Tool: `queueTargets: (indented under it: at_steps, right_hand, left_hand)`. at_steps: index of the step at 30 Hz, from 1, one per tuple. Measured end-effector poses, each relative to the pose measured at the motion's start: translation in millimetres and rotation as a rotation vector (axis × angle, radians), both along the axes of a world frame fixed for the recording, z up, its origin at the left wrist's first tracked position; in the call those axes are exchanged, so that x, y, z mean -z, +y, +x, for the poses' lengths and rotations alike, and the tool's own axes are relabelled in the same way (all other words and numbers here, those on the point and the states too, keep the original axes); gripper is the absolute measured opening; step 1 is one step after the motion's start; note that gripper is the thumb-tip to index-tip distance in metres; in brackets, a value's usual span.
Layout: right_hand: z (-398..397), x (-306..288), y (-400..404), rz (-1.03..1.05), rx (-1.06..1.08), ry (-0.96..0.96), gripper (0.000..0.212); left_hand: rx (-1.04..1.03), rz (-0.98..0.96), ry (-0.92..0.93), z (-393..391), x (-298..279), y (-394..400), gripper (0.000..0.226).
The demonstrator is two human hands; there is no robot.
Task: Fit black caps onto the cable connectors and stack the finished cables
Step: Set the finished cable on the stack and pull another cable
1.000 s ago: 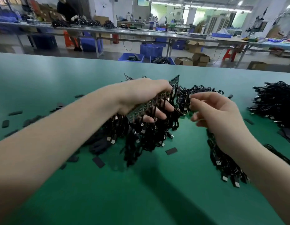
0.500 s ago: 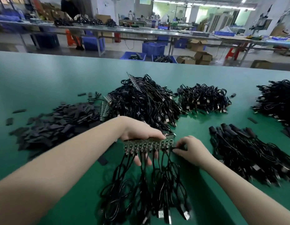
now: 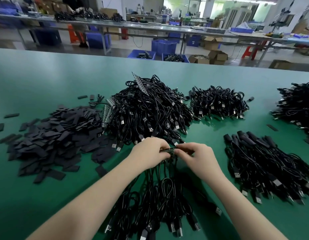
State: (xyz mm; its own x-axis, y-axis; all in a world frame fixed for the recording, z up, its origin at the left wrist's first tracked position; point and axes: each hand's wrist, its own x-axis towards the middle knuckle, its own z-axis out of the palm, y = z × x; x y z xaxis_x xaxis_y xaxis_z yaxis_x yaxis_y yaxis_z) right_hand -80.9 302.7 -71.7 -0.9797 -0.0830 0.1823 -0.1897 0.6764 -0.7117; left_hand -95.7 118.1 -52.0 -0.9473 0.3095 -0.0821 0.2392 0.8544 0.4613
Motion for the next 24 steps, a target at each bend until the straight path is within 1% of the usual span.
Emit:
queueTargets:
  at_steps: [3,7,11,14,16,18,21,24]
  right_hand:
    - [0.4,1.0,-1.5,-0.132,0.048,-0.044,0.009]
    - [2.5,3.2,-1.7,-0.271,0.064,-0.078,0.013]
    - [4.5,5.2,-0.2,-0.299,0.08,-0.093,0.01]
    - [4.8,5.2,2.7,-0.384,0.096,-0.141,0.007]
    - [4.3,4.9,5.4,-0.363,0.103,-0.157,0.006]
    - [4.7,3.8,7.7,-0.356,0.113,-0.175,0.005]
    - [5.8,2.1,11.4,-0.386,0.122,-0.186,0.005]
    - [6.6,1.3,13.8,-0.4,0.111,-0.216,0.005]
  left_hand:
    - [0.049,0.115,-0.003,2.5,5.4,-6.0,0.02]
    - [0.039,0.205,0.006,3.1,10.9,-4.5,0.006]
    - [0.01,0.261,0.019,0.6,12.0,0.8,0.017]
    - [-0.006,0.3,0.02,-1.2,10.9,6.0,0.016]
    - [-0.017,0.32,-0.008,-2.1,10.2,9.8,0.012]
    - [-0.014,0.33,-0.057,-4.6,8.3,13.1,0.012]
    - [0.02,0.37,-0.102,-7.0,4.7,14.9,0.013]
    - [0.03,0.393,-0.127,-6.6,3.3,15.0,0.008]
